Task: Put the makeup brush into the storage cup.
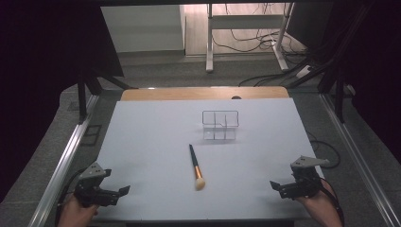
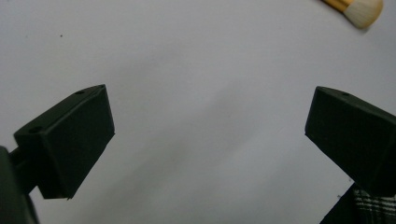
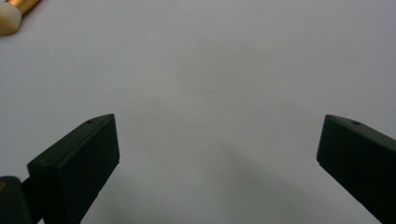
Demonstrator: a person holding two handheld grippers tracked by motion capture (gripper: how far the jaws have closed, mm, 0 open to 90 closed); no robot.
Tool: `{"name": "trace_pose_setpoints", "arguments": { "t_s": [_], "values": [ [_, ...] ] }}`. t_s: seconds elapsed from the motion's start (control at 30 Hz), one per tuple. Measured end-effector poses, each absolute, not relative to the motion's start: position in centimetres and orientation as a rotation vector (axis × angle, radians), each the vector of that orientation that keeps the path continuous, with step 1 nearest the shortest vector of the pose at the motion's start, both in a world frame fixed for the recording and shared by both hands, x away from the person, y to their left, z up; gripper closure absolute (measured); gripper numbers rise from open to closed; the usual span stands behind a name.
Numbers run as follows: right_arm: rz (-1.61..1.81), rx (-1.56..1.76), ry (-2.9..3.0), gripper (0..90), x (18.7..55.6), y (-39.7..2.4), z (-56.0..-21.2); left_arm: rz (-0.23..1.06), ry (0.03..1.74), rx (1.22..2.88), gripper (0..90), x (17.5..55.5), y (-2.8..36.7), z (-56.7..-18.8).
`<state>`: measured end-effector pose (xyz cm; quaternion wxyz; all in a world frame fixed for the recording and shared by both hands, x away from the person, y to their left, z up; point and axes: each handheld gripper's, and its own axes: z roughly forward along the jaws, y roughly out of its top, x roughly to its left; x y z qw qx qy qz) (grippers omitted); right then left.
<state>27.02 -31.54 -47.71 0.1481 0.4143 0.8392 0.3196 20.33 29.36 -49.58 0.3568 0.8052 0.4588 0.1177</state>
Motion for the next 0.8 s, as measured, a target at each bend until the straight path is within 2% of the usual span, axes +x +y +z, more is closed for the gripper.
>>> {"name": "trace_pose_setpoints", "arguments": {
  "t_s": [0.8],
  "values": [
    [1.134,1.115,2.303,0.0,26.7,-31.8,-46.5,0.344,1.124,2.048,1.2,20.1,29.0,-48.9]
  ]
}}
